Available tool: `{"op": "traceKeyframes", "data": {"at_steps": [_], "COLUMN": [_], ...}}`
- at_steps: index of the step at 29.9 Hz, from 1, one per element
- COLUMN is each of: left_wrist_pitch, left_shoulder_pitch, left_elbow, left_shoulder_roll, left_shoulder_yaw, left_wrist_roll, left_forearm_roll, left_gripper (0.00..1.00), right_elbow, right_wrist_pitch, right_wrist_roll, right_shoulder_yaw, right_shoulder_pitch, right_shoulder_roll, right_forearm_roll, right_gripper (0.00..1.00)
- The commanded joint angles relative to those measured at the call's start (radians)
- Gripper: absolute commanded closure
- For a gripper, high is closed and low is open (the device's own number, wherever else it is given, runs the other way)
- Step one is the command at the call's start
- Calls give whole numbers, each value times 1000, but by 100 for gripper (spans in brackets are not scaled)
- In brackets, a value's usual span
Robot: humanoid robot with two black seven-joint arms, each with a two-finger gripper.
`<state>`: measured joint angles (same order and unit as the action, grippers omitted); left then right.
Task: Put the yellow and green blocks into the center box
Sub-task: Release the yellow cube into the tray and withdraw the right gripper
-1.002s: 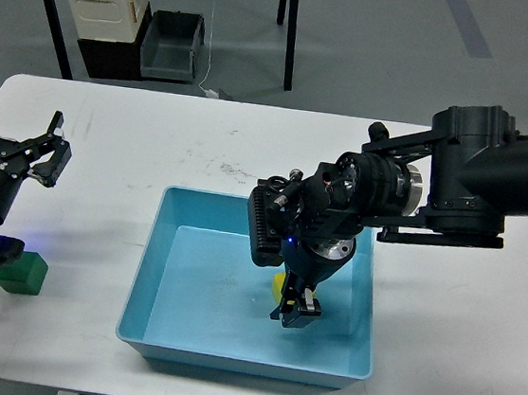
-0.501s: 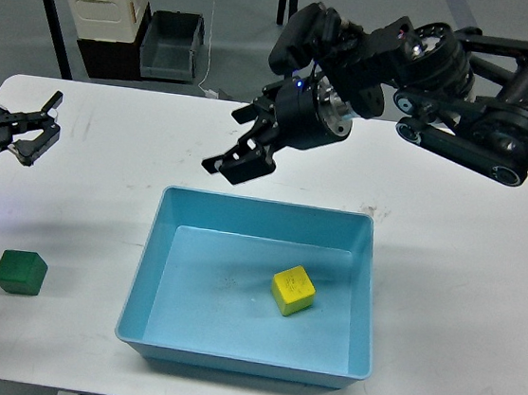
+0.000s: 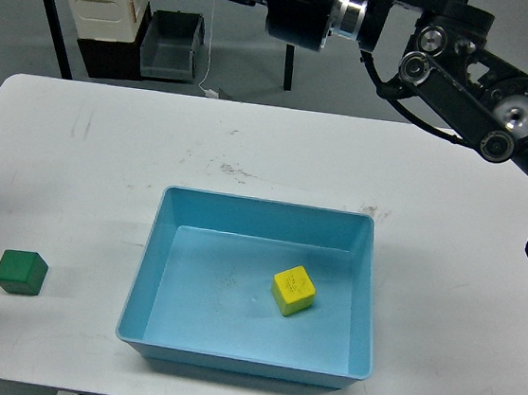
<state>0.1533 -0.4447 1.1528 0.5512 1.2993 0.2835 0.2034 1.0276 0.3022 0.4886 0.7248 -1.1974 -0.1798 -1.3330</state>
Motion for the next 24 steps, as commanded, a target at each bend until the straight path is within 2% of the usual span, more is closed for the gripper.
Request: {"op": "traceKeyframes", "data": {"at_steps": [1, 2, 4, 8, 10, 14, 16, 19, 21, 24], "left_wrist_pitch": [-60, -70, -78, -100, -92, -66, 10, 206, 291, 335], "left_shoulder_pitch": [-6, -6, -3, 3, 4, 4, 3, -12, -41, -69], "left_elbow": [-1, -1, 1, 5, 5, 13, 18, 19, 19, 22], "left_shoulder_roll": [33, 36, 52, 67, 70, 85, 117, 171, 197, 232], "left_shoulder_yaw": [-3, -3, -5, -8, -9, -12, -14, -12, -14, -26], "left_wrist_roll": [176, 205, 205, 205, 205, 205, 205, 205, 205, 205], "left_forearm_roll": [-76, -123, -240, -569, -735, -997, -1096, -1183, -1217, -1320], "left_gripper": [2, 5, 9, 9, 9, 0, 0, 0, 0, 1], "right_elbow": [5, 8, 26, 109, 184, 359, 425, 508, 540, 566], "right_wrist_pitch": [-80, -98, -130, -155, -160, -161, -161, -161, -161, -161], "right_wrist_roll": [0, 0, 0, -116, -143, -200, -254, -326, -335, -337], "right_shoulder_yaw": [54, 82, 148, 287, 349, 479, 540, 625, 669, 731], "right_shoulder_pitch": [57, 79, 131, 275, 362, 537, 622, 743, 814, 915], "right_shoulder_roll": [2, 2, 3, 2, -4, -15, -21, -23, -23, -23], "right_forearm_roll": [110, 136, 169, 183, 181, 181, 183, 183, 184, 186], "right_gripper": [0, 0, 0, 0, 0, 0, 0, 0, 0, 0]}}
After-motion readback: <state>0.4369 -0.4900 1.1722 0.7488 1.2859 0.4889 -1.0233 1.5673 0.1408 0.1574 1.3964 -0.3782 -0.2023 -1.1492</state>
